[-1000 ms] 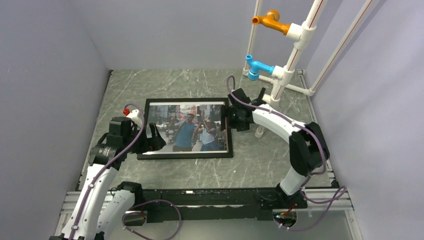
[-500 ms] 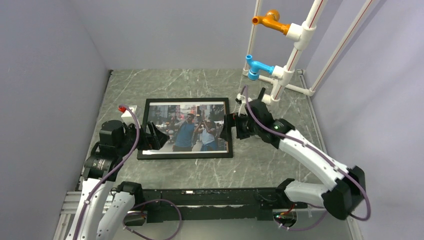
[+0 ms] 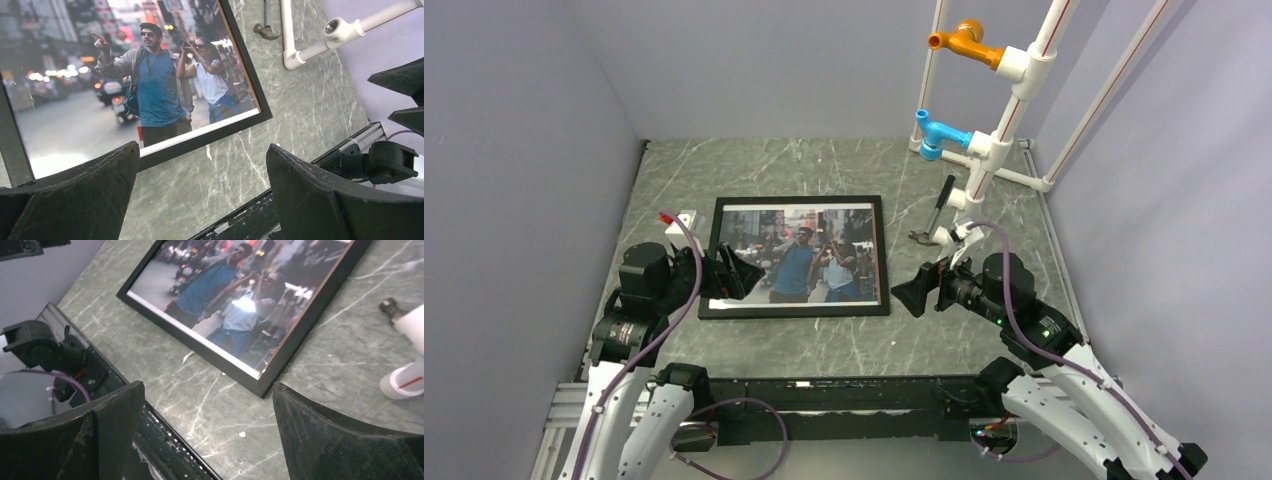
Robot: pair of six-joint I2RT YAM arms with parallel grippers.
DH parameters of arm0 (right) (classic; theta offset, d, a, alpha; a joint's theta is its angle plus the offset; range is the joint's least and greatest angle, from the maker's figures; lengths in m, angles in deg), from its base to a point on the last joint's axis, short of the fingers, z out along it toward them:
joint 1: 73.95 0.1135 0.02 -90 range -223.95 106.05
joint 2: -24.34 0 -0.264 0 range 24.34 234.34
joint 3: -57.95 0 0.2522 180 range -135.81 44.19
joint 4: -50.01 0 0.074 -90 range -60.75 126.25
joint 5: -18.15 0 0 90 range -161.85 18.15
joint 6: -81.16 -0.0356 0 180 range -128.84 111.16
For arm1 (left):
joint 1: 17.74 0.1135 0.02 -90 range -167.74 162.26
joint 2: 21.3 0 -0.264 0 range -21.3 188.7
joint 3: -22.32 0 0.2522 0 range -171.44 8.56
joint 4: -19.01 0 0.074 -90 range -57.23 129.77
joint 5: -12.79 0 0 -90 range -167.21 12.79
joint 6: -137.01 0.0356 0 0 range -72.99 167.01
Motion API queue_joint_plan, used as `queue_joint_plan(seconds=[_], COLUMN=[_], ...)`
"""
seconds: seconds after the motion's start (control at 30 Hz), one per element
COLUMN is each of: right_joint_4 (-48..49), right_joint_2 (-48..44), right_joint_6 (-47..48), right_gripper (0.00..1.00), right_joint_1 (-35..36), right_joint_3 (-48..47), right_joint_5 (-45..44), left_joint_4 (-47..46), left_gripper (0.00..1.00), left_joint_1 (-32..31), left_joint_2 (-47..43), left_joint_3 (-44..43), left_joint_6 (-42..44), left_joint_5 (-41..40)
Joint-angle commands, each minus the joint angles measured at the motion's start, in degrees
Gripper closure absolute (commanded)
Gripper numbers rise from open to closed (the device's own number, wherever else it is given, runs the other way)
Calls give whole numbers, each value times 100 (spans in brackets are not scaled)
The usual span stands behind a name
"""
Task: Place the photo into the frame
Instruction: Reset both arms
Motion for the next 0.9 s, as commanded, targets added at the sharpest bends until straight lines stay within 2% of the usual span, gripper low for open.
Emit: queue_joint_plan(seconds=[0.0, 0.47, 0.63, 0.73, 0.87], right_joint_4=[-160, -969, -1367, -1459, -1433], right_joint_2=[-300, -676, -493, -302, 24], right_joint_6=[64, -535, -752, -775, -717], right_gripper=[1, 1, 1, 1, 1], right_joint_1=[-19, -142, -148, -191, -477], right_joint_3=[-31, -571, -720, -797, -886], right_joint_5=[-646, -2283, -2909, -2899, -2398], left_joint_4=[-304, -246, -276, -241, -193], left_gripper=[1, 1, 0, 1, 1], left_joint_1=[25, 25, 28, 30, 31], left_joint_2=[-74, -20, -11, 5, 24], left_joint_3=[-17, -65, -27, -37, -36], left_joint_6=[100, 281, 277, 321, 396], left_joint_5=[-54, -245, -274, -329, -392])
